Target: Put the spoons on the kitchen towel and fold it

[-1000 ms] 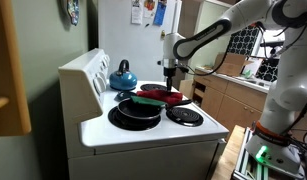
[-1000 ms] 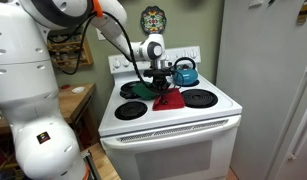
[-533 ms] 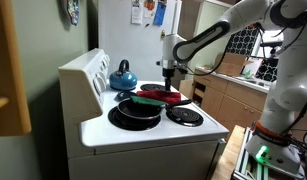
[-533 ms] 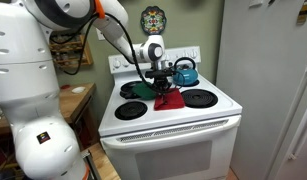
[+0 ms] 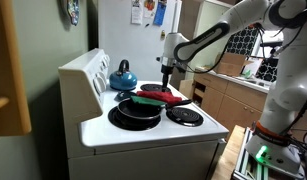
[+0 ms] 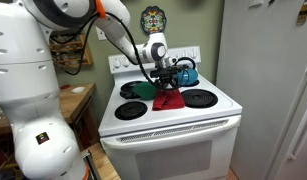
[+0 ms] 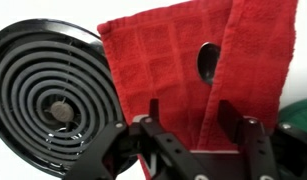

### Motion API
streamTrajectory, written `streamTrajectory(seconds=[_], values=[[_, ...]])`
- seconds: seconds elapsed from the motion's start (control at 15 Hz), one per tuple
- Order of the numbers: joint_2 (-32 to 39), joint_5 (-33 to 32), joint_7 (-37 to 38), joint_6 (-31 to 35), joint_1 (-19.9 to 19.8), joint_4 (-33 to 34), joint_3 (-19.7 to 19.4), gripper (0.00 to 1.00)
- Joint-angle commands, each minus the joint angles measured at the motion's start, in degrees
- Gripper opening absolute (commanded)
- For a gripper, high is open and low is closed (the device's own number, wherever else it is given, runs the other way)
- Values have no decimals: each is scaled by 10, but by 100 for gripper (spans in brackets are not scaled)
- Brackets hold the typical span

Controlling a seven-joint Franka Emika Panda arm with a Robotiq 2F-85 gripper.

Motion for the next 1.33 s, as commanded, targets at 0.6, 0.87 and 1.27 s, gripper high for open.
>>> streamTrajectory(seconds=[0.6, 0.87, 1.27], values=[[48, -5, -45, 81, -41, 12, -25, 97], [72, 10, -76, 88, -46, 35, -16, 89], [104, 27, -111, 73, -45, 71, -2, 69]])
